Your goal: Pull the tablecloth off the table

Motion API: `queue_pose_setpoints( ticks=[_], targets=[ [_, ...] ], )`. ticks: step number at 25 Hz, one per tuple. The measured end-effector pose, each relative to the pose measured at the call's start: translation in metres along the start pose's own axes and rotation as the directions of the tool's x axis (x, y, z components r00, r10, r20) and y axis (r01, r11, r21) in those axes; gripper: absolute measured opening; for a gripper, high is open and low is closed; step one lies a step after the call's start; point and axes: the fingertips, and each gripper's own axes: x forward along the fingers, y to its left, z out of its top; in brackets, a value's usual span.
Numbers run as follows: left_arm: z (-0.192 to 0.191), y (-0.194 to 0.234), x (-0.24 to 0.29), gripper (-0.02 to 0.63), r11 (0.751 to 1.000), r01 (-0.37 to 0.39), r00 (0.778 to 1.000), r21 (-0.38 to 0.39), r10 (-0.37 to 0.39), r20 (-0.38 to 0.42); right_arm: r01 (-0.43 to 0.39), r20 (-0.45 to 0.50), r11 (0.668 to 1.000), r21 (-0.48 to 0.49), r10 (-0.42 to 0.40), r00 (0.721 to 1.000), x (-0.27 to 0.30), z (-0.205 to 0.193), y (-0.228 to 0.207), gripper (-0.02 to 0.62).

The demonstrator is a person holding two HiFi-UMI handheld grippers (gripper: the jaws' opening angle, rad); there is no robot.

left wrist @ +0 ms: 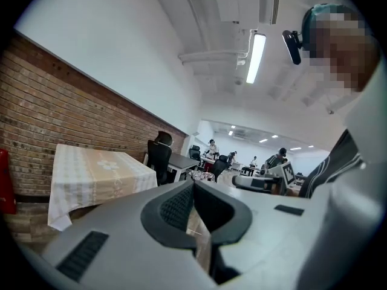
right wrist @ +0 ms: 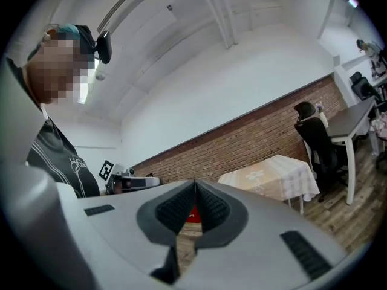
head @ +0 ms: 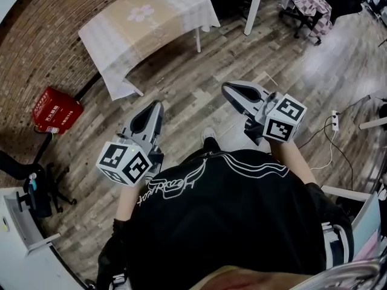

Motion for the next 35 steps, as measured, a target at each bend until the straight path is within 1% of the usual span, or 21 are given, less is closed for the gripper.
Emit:
queue_pose_setpoints(
  ticks=[5, 9, 12, 17, 21, 24, 28, 32, 35],
  targets=[
    [0.009, 0.049, 0.054, 0.005, 0.999, 0.002, 1.000, -0.038, -0.002, -0.017, 0.024, -0.021, 0.999, 0.021, -0.023, 0.999, 0.037, 0.010, -0.056, -0.003],
    [0.010, 0.077, 0.093, 0.005, 0.998, 0.013, 1.000, -0.061, -0.014, -0.017, 0.042, -0.026, 0.998, 0.056, -0.041, 0.999, 0.054, 0.013, -0.100, -0.003],
    [0.020, 0.105, 0.128, 0.005, 0.997, 0.021, 1.000, -0.072, -0.022, -0.017, 0.053, -0.055, 0.995, 0.085, -0.049, 0.997, 0.077, 0.020, -0.141, -0.003],
    [0.033, 0.155, 0.164, 0.006, 0.995, 0.009, 1.000, -0.094, -0.009, -0.001, 0.059, -0.087, 0.997, 0.051, -0.054, 0.995, 0.116, 0.037, -0.188, -0.003],
    [0.034, 0.179, 0.175, 0.006, 0.995, -0.006, 1.000, -0.099, 0.005, -0.011, 0.045, -0.099, 0.998, 0.035, -0.041, 0.994, 0.132, 0.043, -0.207, -0.002],
    [0.039, 0.187, 0.179, 0.006, 0.997, -0.014, 1.000, -0.079, 0.014, -0.001, 0.041, -0.091, 0.999, 0.031, -0.038, 0.995, 0.139, 0.047, -0.219, -0.002],
    [0.033, 0.197, 0.175, 0.006, 0.995, -0.025, 1.000, -0.095, 0.026, 0.005, 0.056, -0.096, 0.998, 0.030, -0.053, 0.994, 0.140, 0.041, -0.233, -0.002],
    [0.022, 0.214, 0.166, 0.006, 0.988, -0.074, 0.997, -0.136, 0.076, 0.009, 0.066, -0.118, 0.997, 0.039, -0.061, 0.991, 0.143, 0.032, -0.249, -0.002],
    [0.022, 0.232, 0.163, 0.007, 0.978, -0.133, 0.990, -0.160, 0.138, 0.021, 0.071, -0.131, 0.997, 0.042, -0.065, 0.989, 0.150, 0.032, -0.270, -0.002]
  ],
)
